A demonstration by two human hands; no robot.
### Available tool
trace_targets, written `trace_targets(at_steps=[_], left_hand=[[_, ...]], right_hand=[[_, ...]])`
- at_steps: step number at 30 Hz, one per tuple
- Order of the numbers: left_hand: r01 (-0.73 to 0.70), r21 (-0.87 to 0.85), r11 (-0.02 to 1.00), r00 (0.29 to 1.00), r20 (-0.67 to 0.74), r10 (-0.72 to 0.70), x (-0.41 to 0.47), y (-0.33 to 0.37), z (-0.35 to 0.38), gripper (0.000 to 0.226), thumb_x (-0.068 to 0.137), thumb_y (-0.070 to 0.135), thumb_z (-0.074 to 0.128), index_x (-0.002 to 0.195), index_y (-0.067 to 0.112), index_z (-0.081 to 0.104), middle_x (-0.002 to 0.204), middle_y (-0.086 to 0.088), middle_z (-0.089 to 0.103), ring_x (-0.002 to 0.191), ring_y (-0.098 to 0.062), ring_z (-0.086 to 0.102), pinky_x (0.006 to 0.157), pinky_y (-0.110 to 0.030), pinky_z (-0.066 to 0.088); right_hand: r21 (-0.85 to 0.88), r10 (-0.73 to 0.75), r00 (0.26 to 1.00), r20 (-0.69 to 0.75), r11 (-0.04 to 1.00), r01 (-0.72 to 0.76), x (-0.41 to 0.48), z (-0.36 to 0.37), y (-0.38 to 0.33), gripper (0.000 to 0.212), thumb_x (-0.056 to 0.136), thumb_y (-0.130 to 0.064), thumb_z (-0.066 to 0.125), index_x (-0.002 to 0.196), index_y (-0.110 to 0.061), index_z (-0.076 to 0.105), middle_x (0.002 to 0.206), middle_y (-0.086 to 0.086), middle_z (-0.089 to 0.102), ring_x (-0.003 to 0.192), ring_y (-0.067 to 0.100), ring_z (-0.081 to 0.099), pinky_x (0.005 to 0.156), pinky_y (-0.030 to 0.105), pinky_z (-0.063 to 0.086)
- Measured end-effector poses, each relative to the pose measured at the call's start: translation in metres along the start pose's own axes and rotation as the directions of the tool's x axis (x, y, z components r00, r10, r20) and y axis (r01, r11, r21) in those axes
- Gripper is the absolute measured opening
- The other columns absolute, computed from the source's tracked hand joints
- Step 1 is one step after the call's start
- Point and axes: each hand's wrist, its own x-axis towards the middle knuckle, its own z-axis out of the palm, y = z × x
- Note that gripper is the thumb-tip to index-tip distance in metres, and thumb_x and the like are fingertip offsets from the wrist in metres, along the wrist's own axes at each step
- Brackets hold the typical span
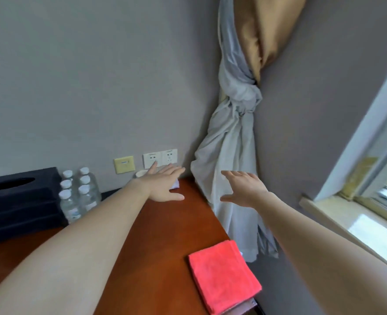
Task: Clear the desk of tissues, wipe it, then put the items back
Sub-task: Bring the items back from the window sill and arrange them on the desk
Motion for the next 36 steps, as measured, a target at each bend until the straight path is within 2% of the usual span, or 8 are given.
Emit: trace_targets(at_steps=[7,14,23,26,30,36], left_hand=[[-0.242,0.015,0.97,0.97,0.007,0.242,0.056,0.08,-0.014,0.092,0.095,0.06,0.047,0.157,0.02,-0.008,0.165,0.004,-0.007,0.151,-0.011,-0.006,0.121,-0.049,-0.01],[-0.524,0.082,0.848,0.852,0.041,0.522,0.083,0.183,-0.024,0.092,0.095,0.062,0.045,0.157,0.021,-0.009,0.165,0.005,-0.007,0.152,-0.01,-0.005,0.121,-0.049,-0.009],[-0.811,0.107,0.575,0.584,0.101,0.805,0.047,0.327,-0.018,0.088,0.095,0.063,0.043,0.157,0.023,-0.005,0.165,0.003,0.002,0.152,-0.017,0.001,0.122,-0.048,-0.007],[-0.862,0.14,0.486,0.502,0.122,0.856,0.025,0.369,-0.016,0.086,0.096,0.061,0.042,0.157,0.023,-0.005,0.165,0.007,-0.001,0.152,-0.019,0.0,0.121,-0.047,-0.007],[-0.934,0.147,0.327,0.347,0.139,0.928,0.009,0.432,-0.008,0.092,0.093,0.067,0.042,0.157,0.025,-0.008,0.165,0.009,-0.003,0.151,-0.009,-0.004,0.12,-0.049,-0.011],[-0.983,0.141,0.119,0.144,0.183,0.972,-0.047,0.515,-0.009,0.093,0.093,0.065,0.045,0.157,0.023,-0.008,0.165,0.007,-0.004,0.152,-0.01,-0.004,0.12,-0.051,-0.011]], right_hand=[[-0.031,0.252,0.968,-0.006,0.967,-0.252,-0.069,-0.001,0.076,0.089,0.081,-0.059,0.065,0.152,-0.024,0.023,0.152,-0.003,0.038,0.14,0.02,0.034,0.114,0.037,0.026],[-0.029,0.545,0.838,-0.03,0.837,-0.546,-0.175,-0.007,0.114,0.082,0.082,-0.053,0.067,0.148,-0.024,0.029,0.148,-0.003,0.043,0.138,0.019,0.036,0.112,0.037,0.029],[-0.072,0.845,0.535,-0.007,0.533,-0.843,-0.346,-0.009,0.106,0.084,0.087,-0.053,0.062,0.153,-0.022,0.021,0.154,-0.001,0.036,0.142,0.02,0.031,0.113,0.037,0.026],[-0.068,0.902,0.432,-0.016,0.43,-0.9,-0.393,-0.016,0.096,0.082,0.088,-0.053,0.061,0.153,-0.023,0.02,0.154,-0.001,0.035,0.142,0.02,0.03,0.113,0.037,0.025],[-0.096,0.959,0.283,-0.02,0.28,-0.955,-0.457,-0.024,0.083,0.083,0.087,-0.055,0.061,0.152,-0.023,0.022,0.153,0.0,0.037,0.14,0.021,0.034,0.113,0.039,0.028],[-0.101,0.995,0.09,-0.049,0.084,-0.991,-0.544,-0.046,0.067,0.084,0.086,-0.057,0.061,0.152,-0.023,0.023,0.153,-0.001,0.037,0.14,0.021,0.035,0.114,0.04,0.028]])
